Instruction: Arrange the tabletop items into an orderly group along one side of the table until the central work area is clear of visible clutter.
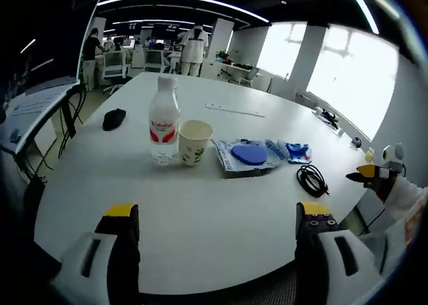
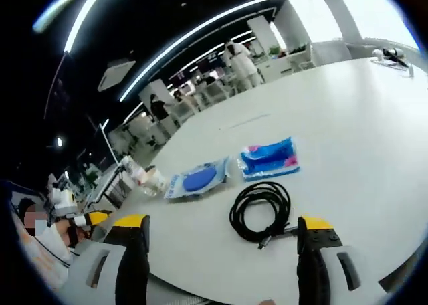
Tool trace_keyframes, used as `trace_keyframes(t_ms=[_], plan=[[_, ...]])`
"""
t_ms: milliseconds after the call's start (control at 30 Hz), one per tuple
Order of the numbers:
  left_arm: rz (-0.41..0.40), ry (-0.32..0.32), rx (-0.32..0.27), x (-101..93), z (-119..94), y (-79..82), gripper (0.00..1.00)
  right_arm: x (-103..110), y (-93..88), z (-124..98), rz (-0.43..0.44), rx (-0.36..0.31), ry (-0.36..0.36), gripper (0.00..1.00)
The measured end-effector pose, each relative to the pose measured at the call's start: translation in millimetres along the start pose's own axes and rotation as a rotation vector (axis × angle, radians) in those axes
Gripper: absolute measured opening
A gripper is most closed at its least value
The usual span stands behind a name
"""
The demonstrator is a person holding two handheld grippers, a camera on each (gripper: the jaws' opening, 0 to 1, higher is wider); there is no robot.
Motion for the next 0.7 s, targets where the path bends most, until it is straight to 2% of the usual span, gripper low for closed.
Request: trace_keyframes(t_ms=[133,200,300,433,567,700], plan=[[-0.002,0.002,0.015,-2.2,-0.9,-4.4,1.00,-2.0,3.0,-4.1,-0.018,0.020,-0.013,0.93],[-0.040,-0.002,0.013,-3.3,-0.4,-7.0,1.00,-1.2,5.0,-4.6,-0.027,0.021,-0.020,0.93],[-0.053,-0.007,0.008,-6.4,-0.5,-9.9,1.00,-2.2,4.6,-2.4,-0.035,0.033,-0.028,0.92],[-0.047,-0.008,0.014,-8.5,-0.9,-13.2,1.00,-1.6,1.1,0.2,-0.009,0.049,-0.034,0.91],[-0.098,-0.008,-0.007,-6.2,-2.2,-13.3,1.00,0.3,0.6,0.9,-0.008,0.054,-0.029,0.91],[-0.111,-0.003,-0.006,-4.6,-1.6,-15.3,1.00,0.2,-0.2,1.0,-0.001,0.062,-0.027,0.88]])
Point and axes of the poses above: the point that each gripper's makers call its tool centre point, and the gripper's own axes: z roughly forward along the fingers, x roughly to its left, y roughly out of its top, the point moved 7 cm from there along -z, roughly backward along the fingers, and after that the axes turned 3 degrees about y, right-handed, at the moved point
